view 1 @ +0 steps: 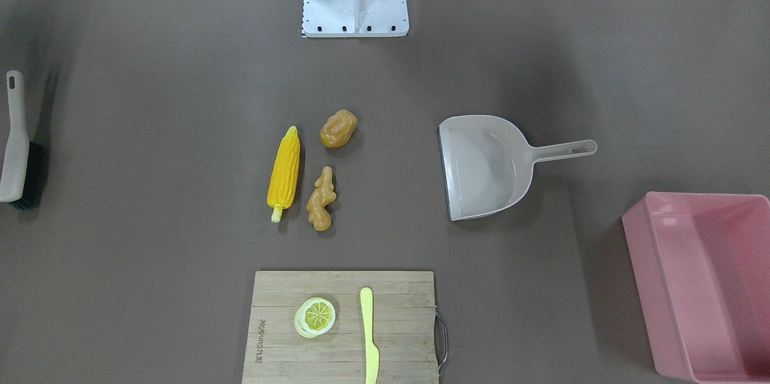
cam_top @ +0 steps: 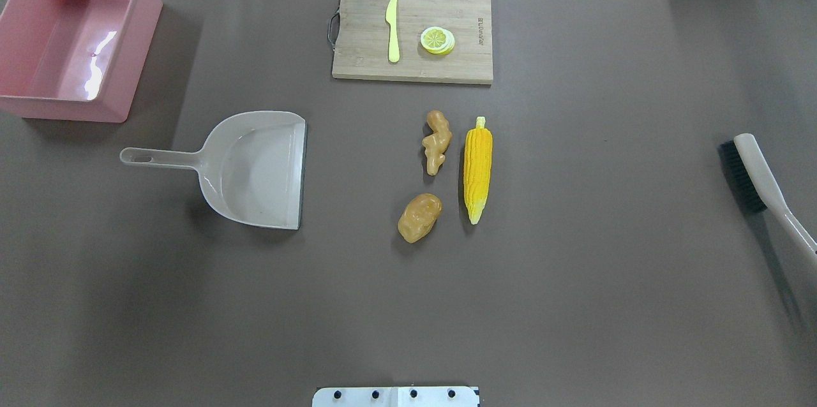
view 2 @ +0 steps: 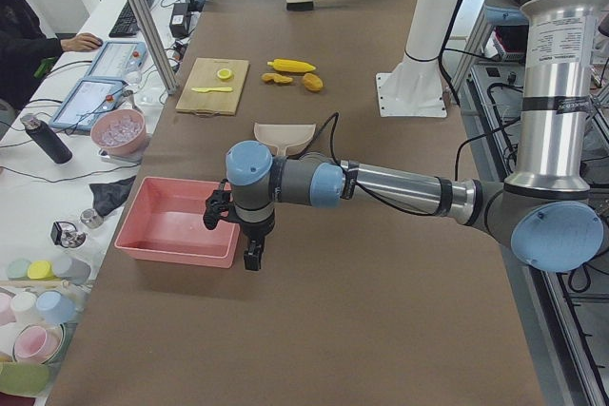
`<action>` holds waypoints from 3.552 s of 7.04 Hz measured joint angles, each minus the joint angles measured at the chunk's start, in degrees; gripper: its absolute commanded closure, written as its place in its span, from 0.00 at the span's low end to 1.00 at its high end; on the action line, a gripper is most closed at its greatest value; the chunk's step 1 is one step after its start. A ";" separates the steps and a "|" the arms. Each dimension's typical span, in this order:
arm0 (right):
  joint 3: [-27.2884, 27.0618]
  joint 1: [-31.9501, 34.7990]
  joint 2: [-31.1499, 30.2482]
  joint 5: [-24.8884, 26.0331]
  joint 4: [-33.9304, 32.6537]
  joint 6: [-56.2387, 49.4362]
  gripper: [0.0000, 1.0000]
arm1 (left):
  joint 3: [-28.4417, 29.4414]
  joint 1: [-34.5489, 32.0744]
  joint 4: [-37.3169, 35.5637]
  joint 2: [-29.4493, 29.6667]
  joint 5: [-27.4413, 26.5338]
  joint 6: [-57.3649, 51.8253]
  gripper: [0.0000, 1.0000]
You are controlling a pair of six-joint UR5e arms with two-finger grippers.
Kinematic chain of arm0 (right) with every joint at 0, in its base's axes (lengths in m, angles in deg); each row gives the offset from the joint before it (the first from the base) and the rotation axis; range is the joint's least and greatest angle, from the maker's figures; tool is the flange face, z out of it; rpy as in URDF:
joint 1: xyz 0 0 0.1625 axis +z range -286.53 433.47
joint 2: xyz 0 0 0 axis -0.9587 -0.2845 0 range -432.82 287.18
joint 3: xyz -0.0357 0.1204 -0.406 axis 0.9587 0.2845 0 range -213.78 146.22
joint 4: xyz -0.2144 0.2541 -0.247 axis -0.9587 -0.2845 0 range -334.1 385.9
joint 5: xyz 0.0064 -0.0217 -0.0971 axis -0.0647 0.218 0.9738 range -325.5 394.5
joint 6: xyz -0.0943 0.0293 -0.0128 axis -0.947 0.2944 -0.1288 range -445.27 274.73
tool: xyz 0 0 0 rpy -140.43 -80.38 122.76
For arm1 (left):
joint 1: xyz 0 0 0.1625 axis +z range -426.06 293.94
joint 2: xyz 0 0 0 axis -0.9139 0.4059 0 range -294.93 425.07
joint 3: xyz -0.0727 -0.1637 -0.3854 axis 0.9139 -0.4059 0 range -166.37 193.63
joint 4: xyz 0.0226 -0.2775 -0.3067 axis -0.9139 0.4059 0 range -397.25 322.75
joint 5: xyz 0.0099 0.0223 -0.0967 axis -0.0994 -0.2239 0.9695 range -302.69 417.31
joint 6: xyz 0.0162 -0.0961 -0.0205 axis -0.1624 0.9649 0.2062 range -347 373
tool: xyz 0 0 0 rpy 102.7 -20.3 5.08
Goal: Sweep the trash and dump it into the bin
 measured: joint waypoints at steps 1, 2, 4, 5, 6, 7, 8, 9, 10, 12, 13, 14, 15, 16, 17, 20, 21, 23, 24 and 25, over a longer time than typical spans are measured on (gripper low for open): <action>0.00 -0.01 0.00 0.00 0.00 -0.02 0.00 | 0.07 0.01 0.00 -0.01 -0.04 -0.01 0.02; 0.00 -0.03 -0.01 0.01 0.00 -0.05 0.00 | 0.17 0.03 0.00 0.04 -0.06 -0.01 0.02; 0.00 -0.03 -0.02 0.02 0.00 -0.13 0.00 | 0.48 0.04 0.00 0.18 -0.07 -0.01 0.02; 0.00 -0.03 -0.01 0.02 0.00 -0.15 0.00 | 0.57 0.04 0.00 0.20 -0.07 -0.01 0.02; 0.00 -0.03 0.00 0.04 0.00 -0.14 0.00 | 0.63 0.04 0.00 0.25 -0.07 -0.01 0.02; 0.00 -0.03 0.00 0.02 0.00 -0.11 0.00 | 0.73 0.04 0.00 0.34 -0.07 -0.01 0.02; 0.00 -0.03 0.00 0.01 0.00 -0.03 0.00 | 0.85 0.04 0.00 0.47 -0.07 -0.01 0.02; 0.00 -0.03 0.00 -0.02 0.00 0.07 0.00 | 0.99 0.04 0.00 0.61 -0.07 -0.01 0.02; 0.00 -0.03 0.03 -0.06 0.00 0.14 0.00 | 1.18 0.07 0.00 0.74 -0.07 -0.01 0.02; -0.05 -0.03 0.07 -0.09 0.03 0.22 0.00 | 1.38 0.11 0.00 0.89 -0.07 -0.05 0.02; -0.08 -0.03 0.09 -0.09 0.02 0.23 0.00 | 1.41 0.12 0.00 0.92 -0.07 -0.03 0.02; -0.08 -0.03 0.09 -0.11 0.00 0.23 0.00 | 1.42 0.13 0.00 0.92 -0.07 -0.02 0.02; -0.08 -0.03 0.09 -0.19 0.00 0.23 0.00 | 1.42 0.13 0.00 0.93 -0.07 -0.01 0.02; -0.08 -0.03 0.09 -0.31 0.00 0.23 0.00 | 1.41 0.13 0.00 0.93 -0.05 -0.03 0.02; -0.09 -0.03 0.09 -0.39 0.00 0.23 0.00 | 1.37 0.13 0.02 0.93 -0.01 -0.07 0.02; -0.04 -0.03 0.09 -0.46 -0.06 0.23 0.00 | 1.48 0.36 0.08 1.13 -0.01 -0.21 0.02; -0.01 -0.03 0.14 -0.50 -0.08 0.23 0.00 | 1.49 0.50 0.07 1.45 0.01 -0.27 0.02; -0.01 -0.03 0.30 -0.55 -0.07 0.29 0.00 | 1.52 1.53 -0.01 2.83 0.02 -0.35 0.02; -0.02 -0.03 0.33 -0.59 -0.03 0.31 0.00 | 1.52 2.36 -0.16 3.96 0.02 -0.36 0.02; -0.02 -0.03 0.33 -0.63 -0.01 0.31 0.00 | 1.39 3.08 -1.44 5.93 0.02 -0.36 0.02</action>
